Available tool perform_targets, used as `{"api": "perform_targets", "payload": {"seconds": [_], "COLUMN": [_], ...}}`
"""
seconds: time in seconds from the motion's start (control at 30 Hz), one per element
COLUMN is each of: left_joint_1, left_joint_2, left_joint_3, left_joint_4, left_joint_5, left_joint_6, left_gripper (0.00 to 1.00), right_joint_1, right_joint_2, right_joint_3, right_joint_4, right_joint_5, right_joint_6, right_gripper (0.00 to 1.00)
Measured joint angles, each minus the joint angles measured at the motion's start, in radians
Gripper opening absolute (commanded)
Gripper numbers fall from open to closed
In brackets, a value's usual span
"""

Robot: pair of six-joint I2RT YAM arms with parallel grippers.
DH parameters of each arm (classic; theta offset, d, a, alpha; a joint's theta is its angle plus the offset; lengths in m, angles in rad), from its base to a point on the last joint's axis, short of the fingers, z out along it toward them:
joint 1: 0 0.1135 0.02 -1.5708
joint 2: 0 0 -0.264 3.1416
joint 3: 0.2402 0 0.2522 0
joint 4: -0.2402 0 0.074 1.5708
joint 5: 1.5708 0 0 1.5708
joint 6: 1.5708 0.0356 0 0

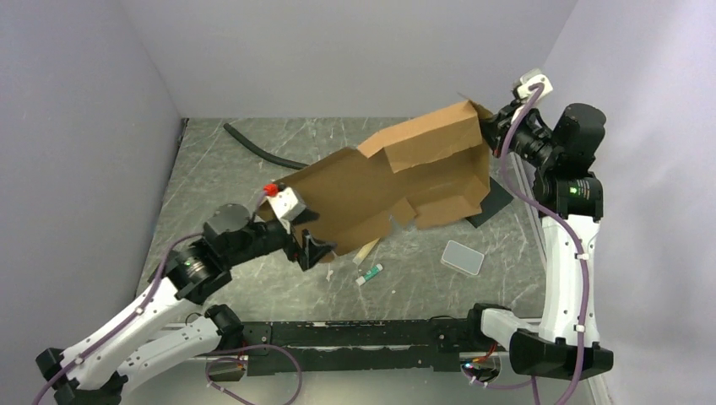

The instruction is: Fold the paper box

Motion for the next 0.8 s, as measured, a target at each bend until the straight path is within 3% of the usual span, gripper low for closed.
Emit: {"api": "perform_targets", "payload": {"seconds": [0.13,0.27,0.47,0.67,0.8], "left_joint_1": [-0.034,-0.126,-0.253,-0.259,-0.254], "left_joint_2": [0.035,0.116,0.395,0.713,0.852], "left_joint_3": [-0.127,-0.165,-0.085,0.056,0.101], "left_joint_4": [-0.001,-0.044,-0.048,-0.014,0.056], "left_joint_5": [0.05,-0.01,-0.212,-0.403,-0.438], "left_joint_6": [-0.131,-0.155,-0.099,-0.068,-0.055], "left_gripper": [0.92,0.94,0.94,0.93,0.87], "right_joint_1": [-0.037,-0.076,-0.116,-0.134,-0.148], "right_joint_2": [0.008,0.007,0.004,0.002,0.001], "right_joint_3": [0.0,-0.006,-0.04,-0.083,-0.116], "right_joint_4": [0.086,0.14,0.184,0.215,0.223], "right_joint_5": [0.041,0.054,0.065,0.064,0.06], "right_joint_6": [0.097,0.156,0.202,0.232,0.246], "right_gripper": [0.0,0.0,0.0,0.0,0.0]}}
